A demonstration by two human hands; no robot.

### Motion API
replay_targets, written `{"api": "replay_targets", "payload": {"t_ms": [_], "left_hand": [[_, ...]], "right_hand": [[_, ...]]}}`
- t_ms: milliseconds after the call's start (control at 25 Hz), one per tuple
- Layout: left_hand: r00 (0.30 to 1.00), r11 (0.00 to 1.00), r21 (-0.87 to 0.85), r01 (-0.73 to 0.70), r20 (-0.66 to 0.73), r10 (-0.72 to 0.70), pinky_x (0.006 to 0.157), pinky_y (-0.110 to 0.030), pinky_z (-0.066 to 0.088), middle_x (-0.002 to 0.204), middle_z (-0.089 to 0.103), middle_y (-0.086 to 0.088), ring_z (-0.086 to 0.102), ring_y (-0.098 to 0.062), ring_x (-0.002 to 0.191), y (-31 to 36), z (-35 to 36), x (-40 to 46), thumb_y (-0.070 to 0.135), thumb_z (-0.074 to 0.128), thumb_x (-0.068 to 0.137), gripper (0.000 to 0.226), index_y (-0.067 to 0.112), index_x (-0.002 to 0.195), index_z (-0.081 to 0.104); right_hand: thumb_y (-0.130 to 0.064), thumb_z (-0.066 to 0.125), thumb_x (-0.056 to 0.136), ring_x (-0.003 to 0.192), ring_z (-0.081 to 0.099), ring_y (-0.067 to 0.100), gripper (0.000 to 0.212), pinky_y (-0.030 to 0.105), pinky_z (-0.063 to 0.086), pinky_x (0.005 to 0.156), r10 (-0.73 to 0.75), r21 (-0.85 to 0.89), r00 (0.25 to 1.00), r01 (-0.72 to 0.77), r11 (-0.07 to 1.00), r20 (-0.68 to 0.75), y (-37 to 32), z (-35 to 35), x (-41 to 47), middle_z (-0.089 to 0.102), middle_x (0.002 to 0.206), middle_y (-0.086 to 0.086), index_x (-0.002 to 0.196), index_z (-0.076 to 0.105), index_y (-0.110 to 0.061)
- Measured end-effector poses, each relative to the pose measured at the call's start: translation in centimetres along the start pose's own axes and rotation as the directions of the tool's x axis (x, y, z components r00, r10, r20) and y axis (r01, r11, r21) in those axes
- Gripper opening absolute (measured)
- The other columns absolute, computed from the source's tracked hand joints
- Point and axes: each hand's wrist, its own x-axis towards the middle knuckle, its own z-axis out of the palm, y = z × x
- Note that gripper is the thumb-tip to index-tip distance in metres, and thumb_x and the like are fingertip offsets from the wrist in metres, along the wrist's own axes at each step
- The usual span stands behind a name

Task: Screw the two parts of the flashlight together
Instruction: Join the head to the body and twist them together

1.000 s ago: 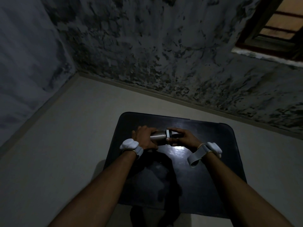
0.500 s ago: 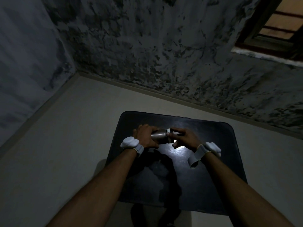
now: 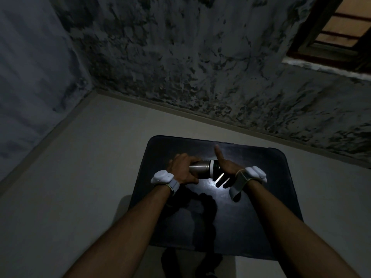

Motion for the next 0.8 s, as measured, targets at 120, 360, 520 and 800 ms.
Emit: {"api": "replay_targets", "payload": {"t_ms": [120, 360, 520, 800], "left_hand": [[1.0, 0.999, -0.038, 0.006, -0.025, -0.007, 0.087, -0.043, 0.051, 0.107, 0.063, -0.001, 0.059, -0.027, 0.101, -0.4, -0.1, -0.1, 0.038, 0.081, 0.053, 0.071, 0.042, 0.121, 0.061], [0.999, 0.996, -0.082, -0.024, -0.041, 0.021, 0.074, -0.031, 0.052, 0.087, 0.057, 0.007, 0.062, -0.019, 0.085, -0.5, 0.0, -0.6, 0.028, 0.083, 0.051, 0.063, 0.03, 0.112, 0.069], [0.998, 0.992, -0.124, -0.005, -0.055, -0.002, 0.078, -0.038, 0.055, 0.099, 0.062, 0.0, 0.063, -0.022, 0.09, -0.2, 0.1, -0.5, 0.039, 0.079, 0.045, 0.072, 0.039, 0.115, 0.066], [0.999, 0.993, -0.118, -0.022, -0.051, 0.016, 0.077, -0.035, 0.054, 0.102, 0.067, -0.001, 0.063, -0.022, 0.09, -1.0, 0.0, -0.6, 0.042, 0.077, 0.045, 0.074, 0.04, 0.118, 0.064]], "right_hand": [[-0.066, 0.052, 0.088, 0.086, 0.071, 0.037, 0.07, 0.048, 0.061, 0.068, -0.014, 0.324, 0.998, -0.009, 0.946, 0.068, 0.3, -0.6, -1.0, 0.064, 0.125, 0.022, 0.124, 0.061, -0.006], [-0.028, 0.055, 0.097, 0.065, 0.071, 0.032, 0.011, 0.031, 0.054, 0.049, -0.256, 0.145, 0.966, 0.256, 0.956, -0.022, 0.3, -0.6, -2.4, 0.064, 0.112, 0.019, 0.096, 0.06, -0.018], [-0.035, 0.069, 0.089, 0.078, 0.075, 0.039, 0.026, 0.043, 0.061, 0.058, -0.292, 0.167, 0.956, 0.291, 0.942, -0.017, 0.4, -0.3, -2.0, 0.069, 0.106, 0.021, 0.108, 0.063, -0.019], [-0.018, 0.085, 0.075, 0.092, 0.074, 0.03, 0.037, 0.042, 0.063, 0.075, -0.434, 0.175, 0.901, 0.431, 0.885, -0.023, 0.9, 0.2, -1.4, 0.068, 0.118, 0.017, 0.108, 0.069, -0.024]]}}
